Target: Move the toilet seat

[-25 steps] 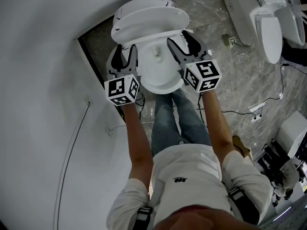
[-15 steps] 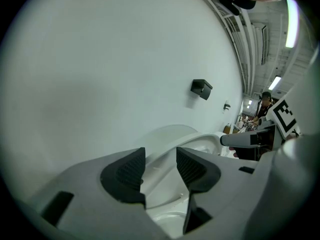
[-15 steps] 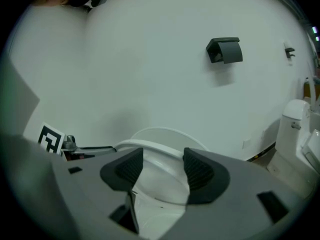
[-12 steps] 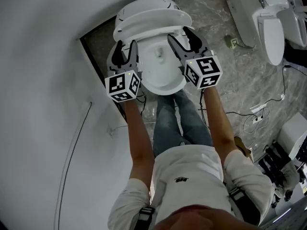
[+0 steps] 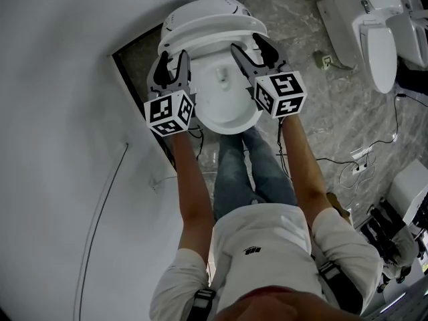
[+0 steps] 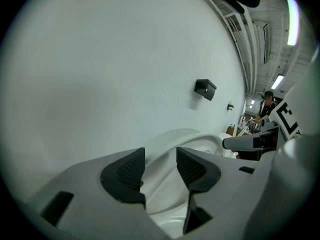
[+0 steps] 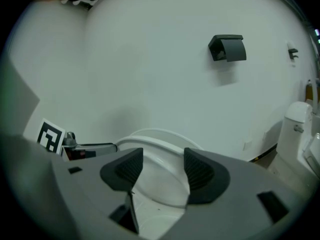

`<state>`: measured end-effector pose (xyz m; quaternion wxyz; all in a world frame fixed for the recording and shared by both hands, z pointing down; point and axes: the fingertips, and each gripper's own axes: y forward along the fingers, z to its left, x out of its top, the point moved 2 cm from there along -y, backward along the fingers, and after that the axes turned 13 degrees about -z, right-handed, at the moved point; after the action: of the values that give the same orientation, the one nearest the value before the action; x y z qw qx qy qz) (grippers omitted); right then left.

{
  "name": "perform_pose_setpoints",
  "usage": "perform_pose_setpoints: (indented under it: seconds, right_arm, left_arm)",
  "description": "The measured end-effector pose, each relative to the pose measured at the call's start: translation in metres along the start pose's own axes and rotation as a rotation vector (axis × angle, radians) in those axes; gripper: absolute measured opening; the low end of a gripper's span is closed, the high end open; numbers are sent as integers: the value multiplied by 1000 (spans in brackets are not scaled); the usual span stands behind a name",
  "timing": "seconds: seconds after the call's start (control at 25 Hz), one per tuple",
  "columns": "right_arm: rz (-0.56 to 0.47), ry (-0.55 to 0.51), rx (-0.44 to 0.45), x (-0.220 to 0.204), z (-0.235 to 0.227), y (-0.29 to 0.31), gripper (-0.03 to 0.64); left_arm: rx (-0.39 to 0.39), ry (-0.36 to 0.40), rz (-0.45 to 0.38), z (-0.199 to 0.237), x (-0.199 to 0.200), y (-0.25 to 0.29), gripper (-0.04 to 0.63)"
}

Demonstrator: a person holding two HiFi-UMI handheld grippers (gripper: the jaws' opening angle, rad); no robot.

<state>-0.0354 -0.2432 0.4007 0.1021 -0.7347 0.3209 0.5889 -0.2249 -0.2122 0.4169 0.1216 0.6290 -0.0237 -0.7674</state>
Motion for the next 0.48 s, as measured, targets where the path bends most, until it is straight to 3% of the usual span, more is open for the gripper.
perform_pose_setpoints:
  seconds: [0.48]
  right_arm:
    - [11, -42, 5, -1, 0, 11, 273]
  left_arm:
    - [-15, 51, -2, -5, 6, 4, 217]
